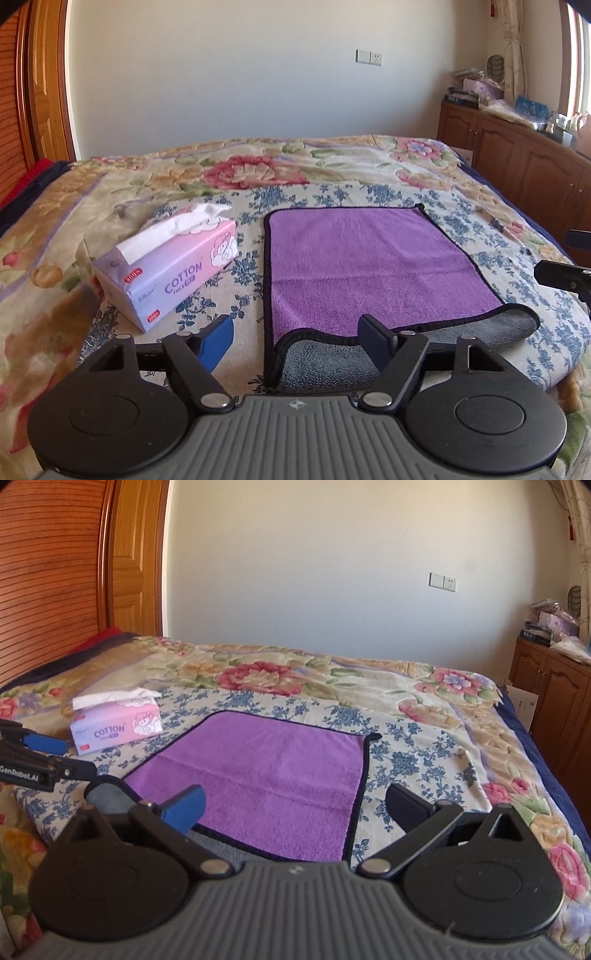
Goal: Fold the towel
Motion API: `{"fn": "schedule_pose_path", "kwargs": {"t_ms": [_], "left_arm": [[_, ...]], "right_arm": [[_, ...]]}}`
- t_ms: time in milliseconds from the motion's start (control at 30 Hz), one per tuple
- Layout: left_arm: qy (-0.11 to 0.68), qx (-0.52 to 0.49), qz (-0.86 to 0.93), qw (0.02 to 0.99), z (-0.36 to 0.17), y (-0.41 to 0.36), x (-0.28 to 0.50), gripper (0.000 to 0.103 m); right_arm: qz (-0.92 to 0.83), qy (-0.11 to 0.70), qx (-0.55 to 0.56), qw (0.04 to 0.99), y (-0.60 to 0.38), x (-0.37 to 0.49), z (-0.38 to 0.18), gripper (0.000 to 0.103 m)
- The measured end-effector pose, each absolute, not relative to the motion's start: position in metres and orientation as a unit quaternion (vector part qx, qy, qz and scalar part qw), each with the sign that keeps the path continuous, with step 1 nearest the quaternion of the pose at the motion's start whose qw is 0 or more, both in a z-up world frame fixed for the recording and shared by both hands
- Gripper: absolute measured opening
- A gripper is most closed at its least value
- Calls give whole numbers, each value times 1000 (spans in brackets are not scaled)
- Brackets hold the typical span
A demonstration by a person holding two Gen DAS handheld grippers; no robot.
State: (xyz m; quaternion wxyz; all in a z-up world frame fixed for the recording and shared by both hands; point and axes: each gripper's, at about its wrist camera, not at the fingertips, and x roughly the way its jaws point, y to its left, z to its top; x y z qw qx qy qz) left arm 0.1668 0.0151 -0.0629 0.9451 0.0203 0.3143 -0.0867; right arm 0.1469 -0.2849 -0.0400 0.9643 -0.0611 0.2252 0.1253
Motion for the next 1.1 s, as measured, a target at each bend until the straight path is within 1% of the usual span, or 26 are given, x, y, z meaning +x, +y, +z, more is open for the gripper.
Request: {"fn": "schedule_pose_path", "kwargs": {"t_ms": [100,300,367,433,700,800,833,900,1000,1067,1100], "left_arm": [[322,26,-90,942,-68,14,174,71],[344,34,-98,933,-80,14,188,55],[354,32,-98,930,-84,16,192,48],[364,24,-98,926,-88,18,195,45],[373,17,-101,922,-92,20,195,43],[374,15,-102,922,-93,21,196,43],[372,15,-99,923,-93,21,196,43],[368,13,-96,925,-93,21,195,42],[364,10,-98,926,-92,22,195,37],[363,8,-99,926,-92,22,195,30],[364,6,-99,926,-92,23,196,29]], "right_arm": [[127,239,-63,960,-286,153,-44,103],[132,273,-59,951,-288,165,-55,103],[133,287,-57,947,-289,169,-59,103],[134,301,-51,943,-291,173,-63,103],[139,357,-20,924,-302,184,-78,102],[145,374,-9,916,-305,188,-81,90],[146,380,-5,914,-306,189,-83,88],[147,391,3,909,-308,191,-85,88],[148,405,15,902,-312,193,-88,84],[147,413,24,898,-315,194,-89,81],[147,416,28,897,-316,194,-90,80]]}}
